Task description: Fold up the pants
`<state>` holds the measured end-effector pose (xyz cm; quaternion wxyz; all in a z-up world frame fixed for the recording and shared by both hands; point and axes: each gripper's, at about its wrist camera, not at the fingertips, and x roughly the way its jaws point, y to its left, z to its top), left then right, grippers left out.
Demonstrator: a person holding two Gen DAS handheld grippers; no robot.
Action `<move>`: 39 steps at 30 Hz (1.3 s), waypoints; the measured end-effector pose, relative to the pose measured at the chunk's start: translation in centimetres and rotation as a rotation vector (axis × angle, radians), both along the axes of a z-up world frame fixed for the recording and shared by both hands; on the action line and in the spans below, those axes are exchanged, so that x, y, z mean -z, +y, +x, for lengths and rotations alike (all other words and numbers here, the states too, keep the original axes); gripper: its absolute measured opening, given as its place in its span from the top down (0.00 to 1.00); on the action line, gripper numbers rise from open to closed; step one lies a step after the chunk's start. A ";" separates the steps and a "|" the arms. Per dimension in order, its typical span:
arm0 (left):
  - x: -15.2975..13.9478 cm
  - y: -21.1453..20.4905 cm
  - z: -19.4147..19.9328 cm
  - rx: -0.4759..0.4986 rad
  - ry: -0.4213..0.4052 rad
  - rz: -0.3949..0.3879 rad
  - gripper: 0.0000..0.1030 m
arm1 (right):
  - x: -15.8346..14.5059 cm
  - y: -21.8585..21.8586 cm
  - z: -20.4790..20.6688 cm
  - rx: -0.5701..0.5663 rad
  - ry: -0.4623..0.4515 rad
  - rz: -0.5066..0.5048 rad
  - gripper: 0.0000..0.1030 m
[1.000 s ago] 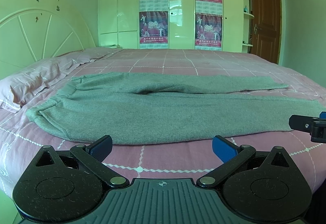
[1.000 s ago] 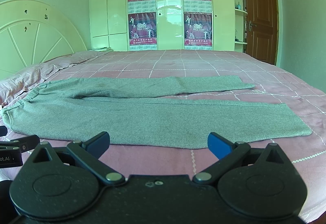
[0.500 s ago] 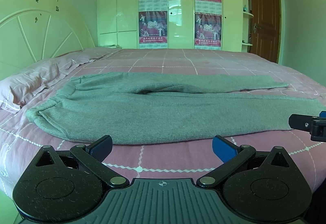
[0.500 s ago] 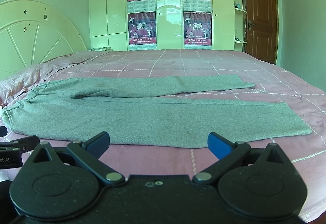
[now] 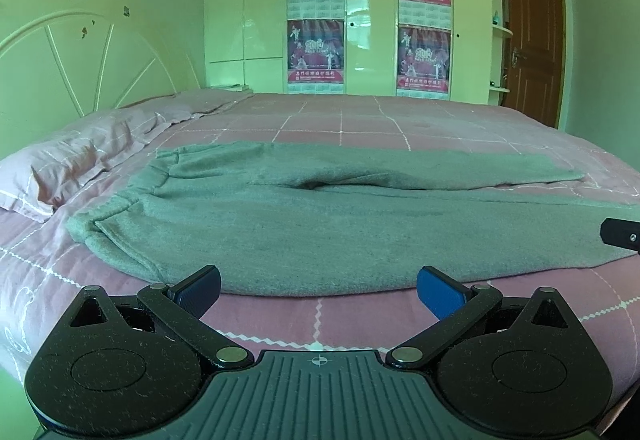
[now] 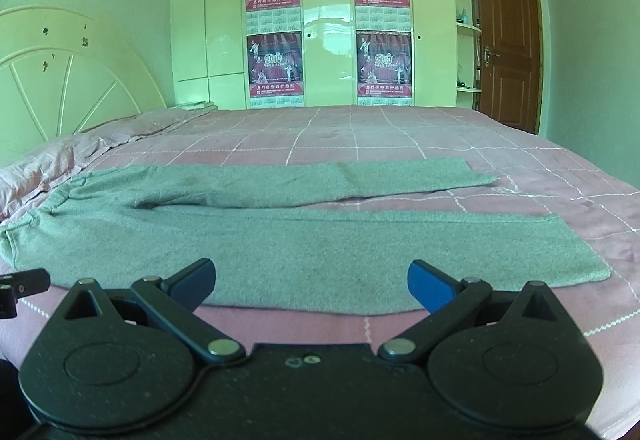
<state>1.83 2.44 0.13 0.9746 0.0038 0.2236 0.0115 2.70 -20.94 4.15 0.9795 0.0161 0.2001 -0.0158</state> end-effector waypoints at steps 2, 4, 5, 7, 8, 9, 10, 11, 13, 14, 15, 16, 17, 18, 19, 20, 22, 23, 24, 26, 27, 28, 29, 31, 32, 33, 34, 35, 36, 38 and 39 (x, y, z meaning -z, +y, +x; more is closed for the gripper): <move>0.0 0.7 0.4 0.002 0.002 -0.012 0.00 | -0.4 0.1 0.1 0.010 -0.008 -0.005 0.06; 0.0 1.1 0.8 -0.006 0.003 -0.017 0.00 | -0.5 0.3 0.3 0.011 -0.011 -0.011 0.06; 0.1 1.5 1.1 -0.009 0.006 -0.023 0.00 | -0.6 0.4 0.4 0.012 -0.014 -0.020 0.06; 0.2 1.7 1.7 -0.011 0.009 -0.037 0.00 | -0.7 0.8 0.7 0.012 -0.022 -0.033 0.06; 0.2 1.8 1.9 -0.013 0.009 -0.042 0.00 | -0.8 1.0 0.9 0.014 -0.027 -0.040 0.06; 0.3 1.8 2.1 -0.013 0.009 -0.045 0.00 | -0.8 1.2 1.1 0.017 -0.030 -0.049 0.06; 0.3 1.8 2.3 -0.013 0.009 -0.047 0.00 | -0.9 1.4 1.3 0.014 -0.032 -0.053 0.06; 0.4 1.7 2.5 -0.011 0.007 -0.050 0.00 | -0.9 1.5 1.5 0.011 -0.033 -0.059 0.06; 0.5 1.6 2.8 -0.007 0.005 -0.060 0.00 | -1.0 1.9 1.9 0.007 -0.034 -0.074 0.06; 0.5 1.7 3.0 -0.006 0.005 -0.065 0.00 | -1.0 2.1 2.1 0.002 -0.031 -0.074 0.06; 0.5 1.7 3.3 -0.006 0.007 -0.068 0.00 | -1.0 2.3 2.4 -0.002 -0.029 -0.074 0.06; 0.5 1.8 3.5 -0.004 0.008 -0.069 0.00 | -1.0 2.4 2.7 -0.006 -0.027 -0.076 0.06; 0.5 1.9 3.8 -0.005 0.005 -0.064 0.00 | -1.1 2.6 3.0 -0.012 -0.024 -0.077 0.06; 0.4 2.1 4.1 -0.009 0.001 -0.056 0.00 | -1.2 2.8 3.3 -0.019 -0.024 -0.081 0.06; 0.3 2.5 4.5 -0.014 -0.007 -0.050 0.00 | -1.3 3.0 3.7 -0.028 -0.026 -0.088 0.06; 0.0 3.2 5.0 -0.021 -0.020 -0.051 0.00 | -1.5 3.4 4.2 -0.036 -0.025 -0.096 0.06; -0.5 4.7 6.4 -0.025 -0.034 -0.058 0.00 | -1.9 3.8 5.6 -0.062 -0.020 -0.098 0.06; -0.8 5.6 7.5 -0.032 -0.026 -0.051 0.00 | -2.2 3.9 6.4 -0.071 -0.021 -0.094 0.06; -1.0 6.5 8.5 -0.051 -0.019 -0.041 0.00 | -2.5 4.1 7.5 -0.081 -0.024 -0.089 0.06; -1.4 8.6 11.3 -0.080 0.014 -0.019 0.00 | -3.2 4.7 9.7 -0.102 -0.026 -0.093 0.06; -1.6 9.7 12.7 -0.083 0.035 -0.003 0.00 | -3.5 5.0 10.8 -0.114 -0.034 -0.099 0.06; -1.7 10.8 14.1 -0.089 0.048 0.009 0.00 | -3.8 5.4 12.0 -0.129 -0.038 -0.106 0.06; -1.9 12.1 15.5 -0.085 0.056 0.007 0.00 | -4.0 5.8 13.1 -0.143 -0.040 -0.115 0.06; -2.4 15.2 18.7 -0.095 0.064 -0.011 0.00 | -4.5 6.6 15.7 -0.168 -0.045 -0.137 0.06; -2.6 16.7 20.4 -0.104 0.067 -0.014 0.00 | -4.7 6.9 16.9 -0.180 -0.045 -0.143 0.06; -2.8 18.2 22.0 -0.116 0.067 -0.015 0.00 | -4.8 7.3 18.2 -0.193 -0.044 -0.147 0.06; -3.0 19.7 23.6 -0.134 0.063 -0.021 0.00 | -4.9 7.6 19.5 -0.204 -0.043 -0.152 0.06; -3.0 21.1 25.4 -0.140 0.060 -0.026 0.00 | -5.0 7.9 20.8 -0.214 -0.039 -0.156 0.06; -2.8 22.2 26.8 -0.149 0.058 -0.023 0.00 | -5.0 8.2 22.0 -0.230 -0.033 -0.154 0.06; -2.1 24.5 30.4 -0.150 0.091 -0.005 0.00 | -4.7 8.7 24.4 -0.254 -0.021 -0.157 0.06; -1.7 25.3 31.7 -0.145 0.098 -0.013 0.01 | -4.6 8.9 25.6 -0.260 -0.016 -0.159 0.06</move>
